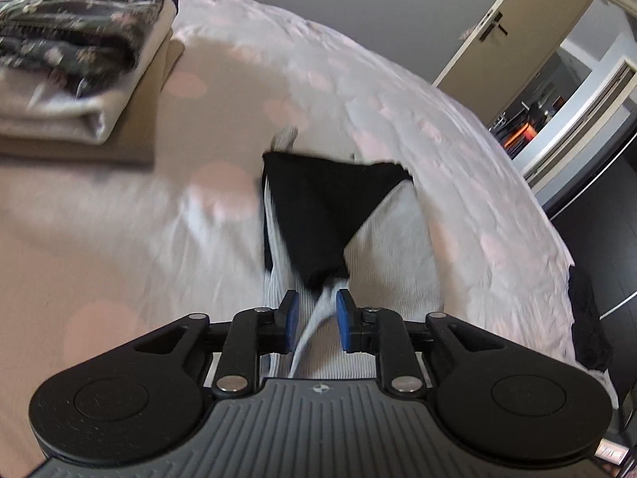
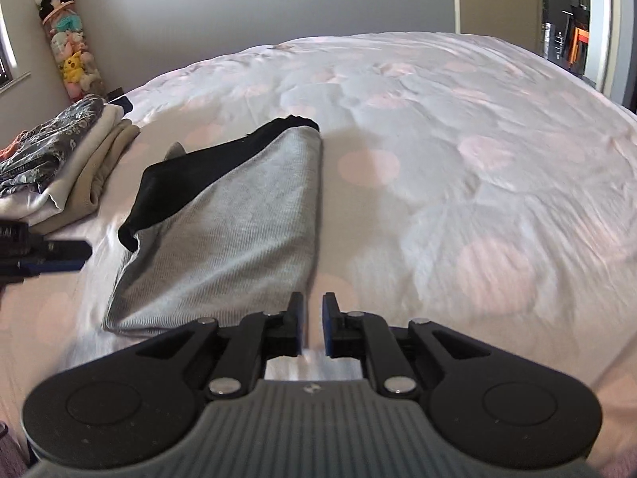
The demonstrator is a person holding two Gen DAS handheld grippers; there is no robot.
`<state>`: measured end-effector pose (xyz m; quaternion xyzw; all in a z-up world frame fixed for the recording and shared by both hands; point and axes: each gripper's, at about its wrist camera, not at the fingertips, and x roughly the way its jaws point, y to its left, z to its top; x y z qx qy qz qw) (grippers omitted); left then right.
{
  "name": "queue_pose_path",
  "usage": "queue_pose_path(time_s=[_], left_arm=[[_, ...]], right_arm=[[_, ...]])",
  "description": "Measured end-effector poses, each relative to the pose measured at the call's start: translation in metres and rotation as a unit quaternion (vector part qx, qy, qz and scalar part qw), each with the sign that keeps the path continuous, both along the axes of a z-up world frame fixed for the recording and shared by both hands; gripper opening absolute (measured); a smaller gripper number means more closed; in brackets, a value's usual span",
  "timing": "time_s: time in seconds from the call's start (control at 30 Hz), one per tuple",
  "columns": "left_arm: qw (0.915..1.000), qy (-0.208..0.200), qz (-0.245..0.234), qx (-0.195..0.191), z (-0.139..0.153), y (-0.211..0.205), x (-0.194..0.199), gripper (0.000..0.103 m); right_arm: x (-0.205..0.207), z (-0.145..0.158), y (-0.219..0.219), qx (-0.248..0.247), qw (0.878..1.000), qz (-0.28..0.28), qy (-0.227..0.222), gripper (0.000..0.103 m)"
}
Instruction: Fold clothes
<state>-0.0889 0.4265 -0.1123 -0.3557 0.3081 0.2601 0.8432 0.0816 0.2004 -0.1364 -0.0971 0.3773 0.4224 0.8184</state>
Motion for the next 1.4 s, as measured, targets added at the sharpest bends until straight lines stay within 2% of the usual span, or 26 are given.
queue_pose_path(time_s=[0.03, 0.1, 0.13, 0.17, 0.3, 0.4, 0.47, 0.5, 0.63, 0.73, 0.8, 1.0, 1.1, 1.2, 1.27, 1.33, 1.4], left_arm=[[1.0, -0.003, 0.004, -0.001, 0.001, 0.007, 0.005, 0.025], [0.9999, -0.006, 0.013, -0.006, 0.0, 0.022, 0.013, 0.03], [0.9998, -0.007, 0.018, -0.009, -0.002, 0.03, 0.018, 0.032], [0.9996, -0.008, 0.023, -0.012, -0.004, 0.037, 0.022, 0.038], [0.9988, -0.015, 0.031, -0.036, -0.02, 0.059, 0.037, 0.041], [0.9988, -0.016, 0.029, -0.037, -0.03, 0.065, 0.048, 0.041], [0.9993, -0.01, 0.025, -0.026, -0.035, 0.064, 0.053, 0.038], [0.9996, -0.007, 0.021, -0.018, -0.037, 0.063, 0.055, 0.028], [0.9988, -0.001, -0.017, 0.045, -0.031, 0.052, 0.065, 0.005], [0.9923, -0.028, -0.063, 0.103, -0.016, 0.041, 0.065, 0.005], [0.9887, -0.034, -0.082, 0.12, -0.009, 0.038, 0.065, 0.005], [0.9928, 0.027, -0.056, 0.102, -0.041, 0.058, 0.059, 0.005], [0.9914, 0.041, -0.044, 0.116, -0.048, 0.059, 0.057, 0.008], [0.9878, 0.044, -0.042, 0.144, -0.039, 0.05, 0.056, 0.014], [0.9857, 0.038, -0.03, 0.161, -0.027, 0.042, 0.049, 0.014], [0.985, 0.02, -0.027, 0.169, -0.015, 0.032, 0.042, 0.014], [0.9854, -0.002, -0.045, 0.164, -0.006, 0.019, 0.038, 0.014]], right_arm=[[0.003, 0.0, 0.005, 0.003, 1.0, 0.004, 0.0, 0.013], [0.009, 0.004, 0.015, 0.015, 1.0, 0.011, -0.008, 0.021], [0.013, 0.006, 0.021, 0.019, 1.0, 0.014, -0.017, 0.029], [0.017, 0.008, 0.027, 0.023, 0.999, 0.017, -0.025, 0.032], [0.034, 0.01, 0.053, 0.03, 0.997, 0.028, -0.062, 0.032], [0.045, 0.004, 0.065, 0.037, 0.996, 0.028, -0.072, 0.033], [0.049, -0.004, 0.066, 0.045, 0.997, 0.023, -0.065, 0.033], [0.051, -0.008, 0.066, 0.047, 0.997, 0.021, -0.062, 0.033], [0.053, -0.021, 0.068, 0.041, 0.998, 0.015, -0.054, 0.033], [0.053, -0.025, 0.07, 0.042, 0.998, 0.015, -0.044, 0.033], [0.052, -0.026, 0.07, 0.042, 0.998, 0.018, -0.041, 0.034], [0.053, -0.029, 0.068, 0.043, 0.998, 0.019, -0.034, 0.037], [0.053, -0.031, 0.069, 0.04, 0.998, 0.022, -0.033, 0.038], [0.049, -0.03, 0.065, 0.035, 0.998, 0.02, -0.044, 0.038], [0.043, -0.024, 0.06, 0.045, 0.997, 0.025, -0.05, 0.038], [0.036, -0.018, 0.054, 0.059, 0.996, 0.037, -0.055, 0.037], [0.025, -0.015, 0.054, 0.066, 0.994, 0.061, -0.058, 0.035]])
